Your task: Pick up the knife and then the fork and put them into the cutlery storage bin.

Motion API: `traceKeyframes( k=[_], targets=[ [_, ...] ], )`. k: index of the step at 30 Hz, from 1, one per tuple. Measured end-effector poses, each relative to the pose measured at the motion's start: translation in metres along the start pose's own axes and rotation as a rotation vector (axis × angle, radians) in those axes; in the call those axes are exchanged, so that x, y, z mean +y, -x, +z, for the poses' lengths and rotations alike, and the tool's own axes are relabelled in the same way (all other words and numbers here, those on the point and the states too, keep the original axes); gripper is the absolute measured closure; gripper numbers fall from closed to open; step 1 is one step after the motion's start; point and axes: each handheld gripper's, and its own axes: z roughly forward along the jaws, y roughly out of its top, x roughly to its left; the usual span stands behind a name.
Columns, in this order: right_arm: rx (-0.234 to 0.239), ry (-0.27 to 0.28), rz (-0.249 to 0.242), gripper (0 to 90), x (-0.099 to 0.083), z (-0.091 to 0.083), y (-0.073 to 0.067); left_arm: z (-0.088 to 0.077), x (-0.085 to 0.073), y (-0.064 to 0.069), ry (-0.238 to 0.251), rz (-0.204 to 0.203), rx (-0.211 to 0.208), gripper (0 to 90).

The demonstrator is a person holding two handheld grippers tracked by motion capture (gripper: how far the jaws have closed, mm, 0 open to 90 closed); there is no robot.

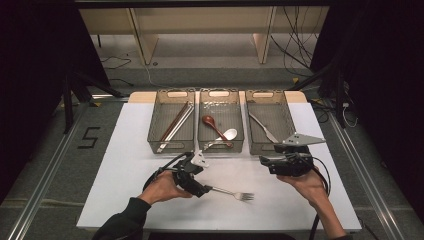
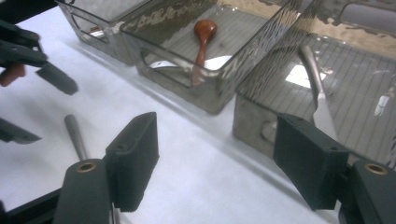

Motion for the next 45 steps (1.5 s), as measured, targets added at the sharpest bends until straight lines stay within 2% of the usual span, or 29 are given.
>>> traceKeyframes(
  k=[9,15,27,31,39,45],
  targets=[
    [0.03,0.001,0.011,30.5,-0.019,-0.003,-0.01,0.016,0.009,0.003,-0.088,0.07,-0.024,34.0],
    [0.036,-0.002,0.014,30.5,-0.029,-0.002,-0.013,0.025,0.011,0.002,-0.116,0.077,-0.042,40.1],
    [0.057,0.006,0.01,30.5,-0.035,-0.003,-0.021,0.029,0.014,0.001,-0.141,0.098,-0.067,48.7],
    [0.059,0.005,0.011,30.6,-0.036,-0.002,-0.022,0.032,0.015,0.0,-0.168,0.105,-0.082,51.2],
    [0.061,0.003,0.013,30.7,-0.037,-0.002,-0.021,0.032,0.017,0.003,-0.209,0.153,-0.077,61.8],
    [0.062,0.005,0.02,30.9,-0.037,-0.002,-0.021,0.029,0.019,0.01,-0.281,0.205,-0.093,70.2]
  ],
)
